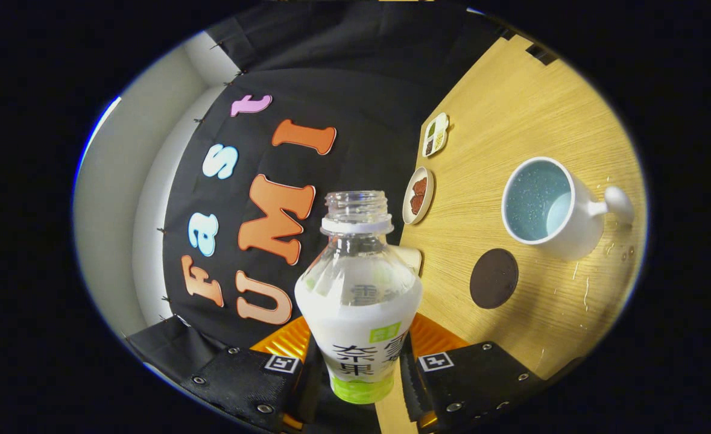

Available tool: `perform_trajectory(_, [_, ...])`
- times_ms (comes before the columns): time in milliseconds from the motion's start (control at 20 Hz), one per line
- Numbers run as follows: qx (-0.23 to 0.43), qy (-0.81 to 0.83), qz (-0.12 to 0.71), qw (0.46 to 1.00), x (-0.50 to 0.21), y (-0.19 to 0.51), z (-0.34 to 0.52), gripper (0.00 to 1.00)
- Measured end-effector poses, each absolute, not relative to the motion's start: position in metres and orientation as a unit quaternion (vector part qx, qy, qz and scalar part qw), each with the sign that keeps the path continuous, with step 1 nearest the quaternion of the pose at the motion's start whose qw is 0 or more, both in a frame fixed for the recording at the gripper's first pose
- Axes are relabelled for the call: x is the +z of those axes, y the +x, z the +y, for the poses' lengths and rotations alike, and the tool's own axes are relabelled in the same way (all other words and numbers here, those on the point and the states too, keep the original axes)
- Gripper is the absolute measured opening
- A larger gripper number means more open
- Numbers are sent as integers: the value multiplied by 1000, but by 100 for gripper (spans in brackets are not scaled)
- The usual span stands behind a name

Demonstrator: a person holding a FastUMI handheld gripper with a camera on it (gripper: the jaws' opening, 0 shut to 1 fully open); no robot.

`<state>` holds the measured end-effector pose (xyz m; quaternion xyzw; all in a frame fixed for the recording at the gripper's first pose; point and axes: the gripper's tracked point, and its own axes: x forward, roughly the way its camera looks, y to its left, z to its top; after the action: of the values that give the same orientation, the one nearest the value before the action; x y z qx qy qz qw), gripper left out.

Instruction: Take the bottle from table, then pour the juice into the cup, finally place the bottle on the coaster

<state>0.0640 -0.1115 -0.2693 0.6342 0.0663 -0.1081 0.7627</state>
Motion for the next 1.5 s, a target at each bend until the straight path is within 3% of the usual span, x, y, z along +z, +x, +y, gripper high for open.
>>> perform_trajectory(700, [-123,730,40,672,-261,75,-118,57])
perform_trajectory(1500, [-117,764,44,633,-265,83,-112,57])
